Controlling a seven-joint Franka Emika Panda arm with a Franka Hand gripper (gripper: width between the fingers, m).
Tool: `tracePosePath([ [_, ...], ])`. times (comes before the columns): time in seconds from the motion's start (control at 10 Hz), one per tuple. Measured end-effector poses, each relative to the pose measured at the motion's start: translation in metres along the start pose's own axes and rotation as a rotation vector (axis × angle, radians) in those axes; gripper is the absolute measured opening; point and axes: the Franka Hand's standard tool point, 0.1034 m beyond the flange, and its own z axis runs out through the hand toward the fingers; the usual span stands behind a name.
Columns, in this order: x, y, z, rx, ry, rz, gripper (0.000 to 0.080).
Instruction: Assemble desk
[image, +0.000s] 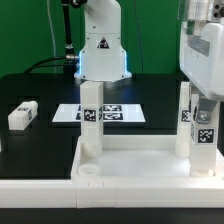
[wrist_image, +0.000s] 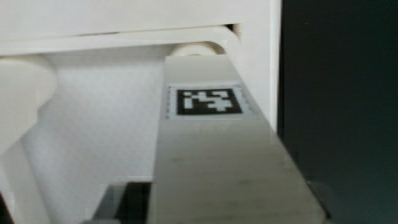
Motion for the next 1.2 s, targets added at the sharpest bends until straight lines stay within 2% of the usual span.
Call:
tracePosePath([
  [0.2,-0.001,0.001,-0.001,-0.014,-0.011,0.024,0.0294],
  [0.3,-0.002,0.001,-0.001,-0.012,-0.011,-0.017,0.0338],
  [0.4,0.000,0.001,-0.001,-0.012,-0.012,-0.082,0.0338],
  [0.5,0.006,0.002,-0.004,-0.014,-0.008,-0.319,0.0505],
  [0.6,0.003,0.003,-0.004,-0.015,0.004,-0.555,0.0619],
  [0.7,-0.006,0.005,-0.002,0.003,0.004,-0.653,0.0640],
  [0.8,-0.014,0.011,-0.002,-0.002,0.006,-0.668,0.0640],
  [0.9,-0.014,0.011,-0.002,-0.002,0.007,-0.808,0.0648],
  [1.1,-0.012,0.010,-0.002,-0.003,0.008,-0.919,0.0649],
  [1.2,-0.012,0.009,-0.003,-0.001,0.011,-1.087,0.0649],
])
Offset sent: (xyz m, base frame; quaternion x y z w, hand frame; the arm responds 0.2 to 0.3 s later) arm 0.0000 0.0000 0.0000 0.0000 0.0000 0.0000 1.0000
